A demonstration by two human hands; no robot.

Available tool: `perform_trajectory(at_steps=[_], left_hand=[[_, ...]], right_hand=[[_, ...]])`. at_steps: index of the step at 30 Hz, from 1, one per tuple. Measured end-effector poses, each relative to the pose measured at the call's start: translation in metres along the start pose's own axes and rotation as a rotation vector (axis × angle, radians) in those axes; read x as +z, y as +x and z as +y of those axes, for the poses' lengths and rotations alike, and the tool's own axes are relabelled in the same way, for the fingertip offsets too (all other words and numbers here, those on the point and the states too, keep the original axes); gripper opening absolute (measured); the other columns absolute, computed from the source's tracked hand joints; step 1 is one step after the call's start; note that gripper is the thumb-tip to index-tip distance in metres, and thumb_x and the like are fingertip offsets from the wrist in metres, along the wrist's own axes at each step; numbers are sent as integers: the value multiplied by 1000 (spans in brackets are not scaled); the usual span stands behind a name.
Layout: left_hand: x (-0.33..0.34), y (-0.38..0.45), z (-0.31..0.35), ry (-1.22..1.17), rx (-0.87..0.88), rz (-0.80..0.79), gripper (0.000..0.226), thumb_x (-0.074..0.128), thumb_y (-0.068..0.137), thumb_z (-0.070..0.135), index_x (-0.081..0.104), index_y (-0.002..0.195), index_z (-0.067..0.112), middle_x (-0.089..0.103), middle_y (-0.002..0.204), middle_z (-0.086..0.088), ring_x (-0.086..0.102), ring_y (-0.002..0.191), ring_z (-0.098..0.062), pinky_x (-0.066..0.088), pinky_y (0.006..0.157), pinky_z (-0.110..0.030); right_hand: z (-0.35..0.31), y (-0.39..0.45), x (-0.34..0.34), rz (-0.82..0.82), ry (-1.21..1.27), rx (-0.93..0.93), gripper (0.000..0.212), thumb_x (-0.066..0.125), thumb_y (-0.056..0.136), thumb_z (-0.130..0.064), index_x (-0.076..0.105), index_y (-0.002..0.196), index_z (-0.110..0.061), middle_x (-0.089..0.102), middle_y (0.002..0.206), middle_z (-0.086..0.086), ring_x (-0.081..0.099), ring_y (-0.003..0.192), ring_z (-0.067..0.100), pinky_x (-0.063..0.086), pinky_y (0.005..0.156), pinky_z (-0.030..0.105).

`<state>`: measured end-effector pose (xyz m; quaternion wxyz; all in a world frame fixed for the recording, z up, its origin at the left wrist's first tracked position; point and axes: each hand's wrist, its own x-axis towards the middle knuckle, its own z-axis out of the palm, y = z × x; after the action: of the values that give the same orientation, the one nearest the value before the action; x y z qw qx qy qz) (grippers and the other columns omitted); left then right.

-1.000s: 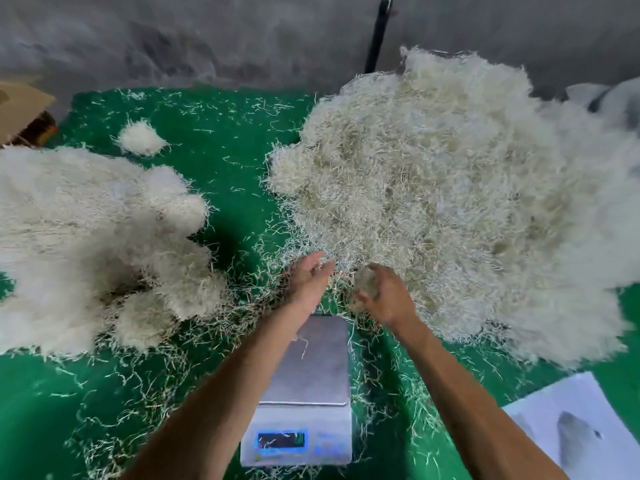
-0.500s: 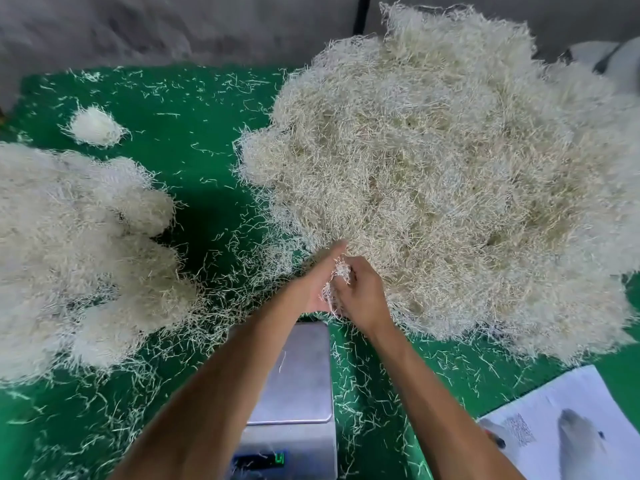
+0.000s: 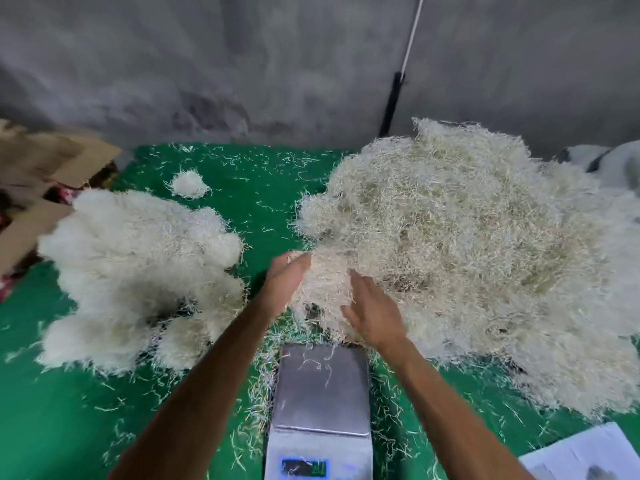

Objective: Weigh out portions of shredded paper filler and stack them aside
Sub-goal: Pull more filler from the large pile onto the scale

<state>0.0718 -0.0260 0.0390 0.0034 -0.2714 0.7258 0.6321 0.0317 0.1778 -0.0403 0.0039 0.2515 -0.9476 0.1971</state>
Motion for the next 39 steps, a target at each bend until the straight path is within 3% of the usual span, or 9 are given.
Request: perform_trajectory(at_steps=[7, 10, 14, 21, 28, 30, 32, 35, 39], left_hand=[[-39, -13, 24, -100, 11, -10, 41, 64, 88, 16, 54, 125, 30, 56, 138, -14, 60, 117, -29, 57, 88, -43], [-36, 7, 12, -261, -109, -248, 105, 61, 70, -24, 41, 136, 54, 55, 135, 20, 63, 114, -6, 61, 84, -29], [-7, 0, 29, -66, -71, -230, 102, 94, 52, 53, 44, 138, 32, 48, 144, 12, 52, 126, -12, 46, 108, -44], [-3, 46, 81, 69, 139, -5, 107, 85, 71, 48, 26, 157, 24, 55, 135, -10, 56, 114, -20, 43, 102, -34], [24, 66, 59, -104, -82, 66, 97, 68, 87, 60, 16, 159, 21, 24, 164, -9, 29, 148, -34, 23, 119, -54], [39, 68, 55, -93, -76, 1, 91, 62, 90, 61, 17, 159, 22, 23, 165, -9, 29, 148, -35, 25, 118, -57], [47, 65, 61, 5, 29, -3, 85, 61, 93, 58, 19, 159, 24, 38, 157, -14, 49, 136, -25, 43, 108, -55], [30, 65, 83, 351, 325, 121, 72, 63, 97, 44, 28, 156, 21, 69, 94, -7, 50, 42, 6, 48, 40, -21], [19, 65, 87, 458, 365, 192, 67, 62, 99, 36, 32, 155, 16, 61, 76, -2, 40, 30, 2, 31, 30, -13]], right_hand=[[-11, 23, -29, 81, -23, 234, 33, 66, 97, -17, 60, 129, -15, 61, 121, 7, 62, 90, 15, 60, 84, 30], [-32, 30, -35, 32, 78, 134, 26, 65, 94, -14, 58, 118, -7, 46, 147, 13, 62, 99, 17, 50, 77, 15], [-41, 41, -33, -97, 42, 132, 26, 69, 83, -13, 45, 73, -17, 59, 107, 3, 52, 71, 8, 45, 57, 22], [40, 59, -55, 58, -137, 324, 51, 65, 97, -10, 46, 144, -19, 61, 90, -3, 56, 59, 7, 47, 42, 23], [5, 81, -72, 2, 75, 101, 98, 82, 83, -27, 22, 159, -14, 25, 163, 15, 46, 135, 29, 44, 114, 45], [-9, 82, -60, -28, 213, 9, 95, 82, 80, -15, 25, 156, -14, 40, 153, 13, 62, 110, 17, 56, 88, 28], [-8, 83, -55, -89, 143, 46, 61, 74, 86, -8, 43, 138, -5, 61, 107, 9, 64, 76, 19, 44, 54, 20], [21, 82, -67, -38, -114, 145, 46, 64, 100, -34, 51, 135, -8, 65, 88, 4, 65, 81, 24, 53, 65, 30], [40, 90, -88, 84, -265, 165, 50, 66, 98, -39, 52, 137, -9, 62, 82, 0, 64, 72, 19, 60, 65, 36]])
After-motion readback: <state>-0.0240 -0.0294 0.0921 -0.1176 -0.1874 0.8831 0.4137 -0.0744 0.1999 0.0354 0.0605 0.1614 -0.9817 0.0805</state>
